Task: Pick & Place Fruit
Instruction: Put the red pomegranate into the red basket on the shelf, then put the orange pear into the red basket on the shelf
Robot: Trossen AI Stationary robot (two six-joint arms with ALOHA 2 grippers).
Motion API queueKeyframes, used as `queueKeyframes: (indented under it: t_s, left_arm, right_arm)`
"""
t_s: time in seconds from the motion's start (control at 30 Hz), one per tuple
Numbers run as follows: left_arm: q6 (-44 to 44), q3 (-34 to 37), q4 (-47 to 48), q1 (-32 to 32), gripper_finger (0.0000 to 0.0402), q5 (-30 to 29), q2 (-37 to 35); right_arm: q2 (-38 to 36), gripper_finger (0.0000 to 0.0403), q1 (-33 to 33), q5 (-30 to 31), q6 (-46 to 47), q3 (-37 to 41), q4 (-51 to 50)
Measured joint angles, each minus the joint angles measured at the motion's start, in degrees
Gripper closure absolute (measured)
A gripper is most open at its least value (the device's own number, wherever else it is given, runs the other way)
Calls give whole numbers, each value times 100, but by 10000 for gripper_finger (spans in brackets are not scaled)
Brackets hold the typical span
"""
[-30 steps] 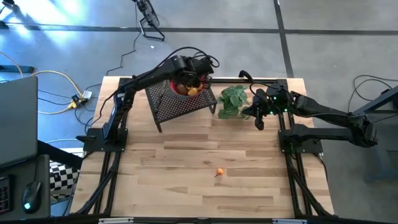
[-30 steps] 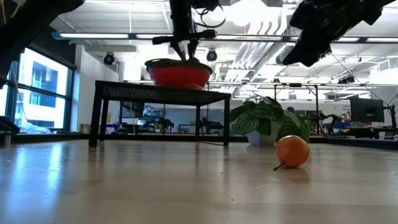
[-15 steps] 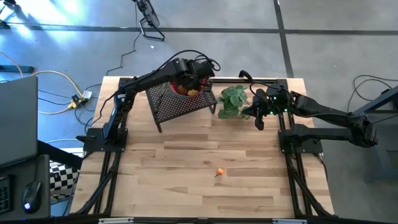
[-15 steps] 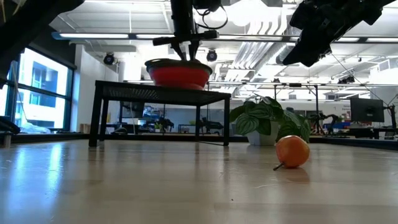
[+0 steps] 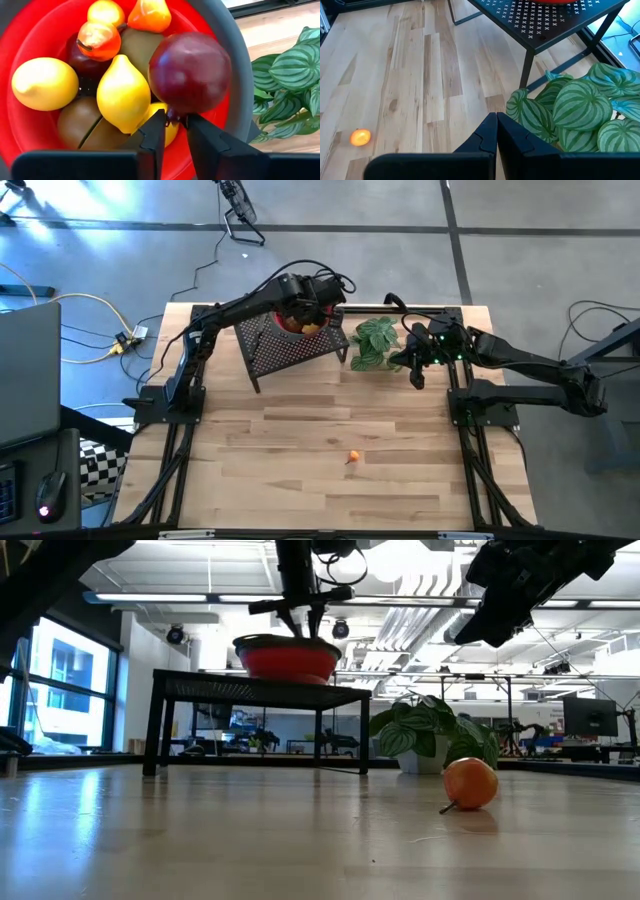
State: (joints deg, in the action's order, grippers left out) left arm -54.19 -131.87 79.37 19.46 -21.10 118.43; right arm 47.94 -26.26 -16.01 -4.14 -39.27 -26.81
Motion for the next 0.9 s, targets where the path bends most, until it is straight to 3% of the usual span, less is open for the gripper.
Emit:
queueKeyframes:
  t_s: [0.4,0.9]
  left_arm:
    - [340,-24,13,1,227,97,1]
    - [905,-312,-383,-238,220,206,-220]
  right_arm:
    - [0,400,1,0,0,0,2]
    - [-81,400,0,-372,302,-4,4]
